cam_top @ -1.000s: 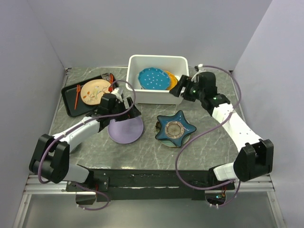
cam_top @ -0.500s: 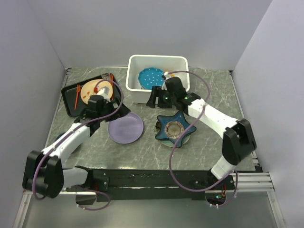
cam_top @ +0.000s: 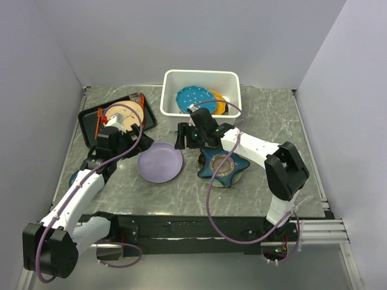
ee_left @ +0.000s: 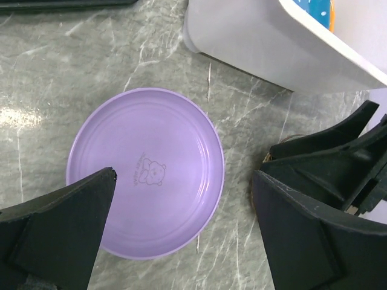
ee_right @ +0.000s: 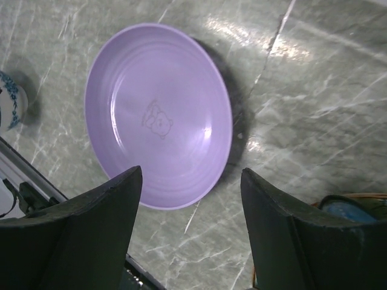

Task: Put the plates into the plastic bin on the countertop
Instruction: Pick up the plate at the center of the board.

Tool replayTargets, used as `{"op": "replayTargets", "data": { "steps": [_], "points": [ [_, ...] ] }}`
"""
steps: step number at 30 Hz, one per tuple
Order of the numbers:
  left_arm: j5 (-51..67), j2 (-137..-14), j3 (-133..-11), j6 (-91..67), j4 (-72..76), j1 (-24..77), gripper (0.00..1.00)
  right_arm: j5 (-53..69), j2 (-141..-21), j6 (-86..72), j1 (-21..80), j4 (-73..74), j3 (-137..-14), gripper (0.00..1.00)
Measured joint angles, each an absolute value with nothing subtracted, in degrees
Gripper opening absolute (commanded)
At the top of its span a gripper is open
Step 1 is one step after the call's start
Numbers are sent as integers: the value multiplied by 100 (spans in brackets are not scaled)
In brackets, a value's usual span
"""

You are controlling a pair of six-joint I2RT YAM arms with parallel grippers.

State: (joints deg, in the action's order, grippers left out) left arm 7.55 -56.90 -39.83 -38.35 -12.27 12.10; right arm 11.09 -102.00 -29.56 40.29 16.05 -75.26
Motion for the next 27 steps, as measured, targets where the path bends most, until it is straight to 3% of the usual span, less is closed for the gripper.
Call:
{"op": "replayTargets", "data": {
  "steps": [27],
  "points": [
    [1505, -6565, -4206, -3819, -991, 1173, 99, 934, -10615, -3365, 4515, 1072, -6702, 54]
  ]
}}
